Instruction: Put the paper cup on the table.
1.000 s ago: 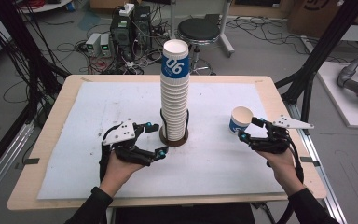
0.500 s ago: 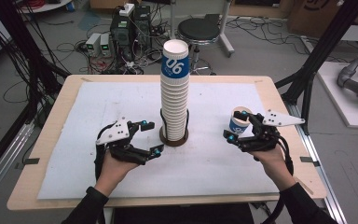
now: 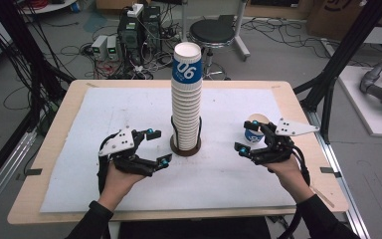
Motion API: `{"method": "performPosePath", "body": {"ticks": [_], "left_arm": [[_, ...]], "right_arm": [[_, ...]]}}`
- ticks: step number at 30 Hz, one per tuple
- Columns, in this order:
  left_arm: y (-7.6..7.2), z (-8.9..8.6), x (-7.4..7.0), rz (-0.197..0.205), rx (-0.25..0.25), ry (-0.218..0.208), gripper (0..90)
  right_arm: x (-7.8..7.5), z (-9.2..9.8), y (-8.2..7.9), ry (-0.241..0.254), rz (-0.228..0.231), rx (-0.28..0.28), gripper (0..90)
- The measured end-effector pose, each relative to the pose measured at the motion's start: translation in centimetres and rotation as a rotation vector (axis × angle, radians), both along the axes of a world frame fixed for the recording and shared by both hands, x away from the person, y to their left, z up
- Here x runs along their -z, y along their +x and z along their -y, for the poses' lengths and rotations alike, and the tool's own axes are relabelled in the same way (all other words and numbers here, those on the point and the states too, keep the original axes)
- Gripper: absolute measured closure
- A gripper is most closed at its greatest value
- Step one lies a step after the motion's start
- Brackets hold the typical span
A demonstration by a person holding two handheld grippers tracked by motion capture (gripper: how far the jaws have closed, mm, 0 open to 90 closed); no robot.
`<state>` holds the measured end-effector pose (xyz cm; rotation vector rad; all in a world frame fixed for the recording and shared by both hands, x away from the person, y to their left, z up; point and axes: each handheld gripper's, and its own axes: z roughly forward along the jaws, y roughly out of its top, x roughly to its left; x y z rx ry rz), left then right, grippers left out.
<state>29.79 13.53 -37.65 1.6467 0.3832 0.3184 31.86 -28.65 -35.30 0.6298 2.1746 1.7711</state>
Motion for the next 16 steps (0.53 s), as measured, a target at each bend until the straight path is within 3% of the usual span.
{"method": "performPosePath", "body": {"ticks": [16], "left_arm": [[0.18,-0.02,0.09,-0.006,-0.023,0.003,16.6]], "right_arm": [[0.41,0.18,0.37,0.001,-0.017,-0.003,13.2]]}}
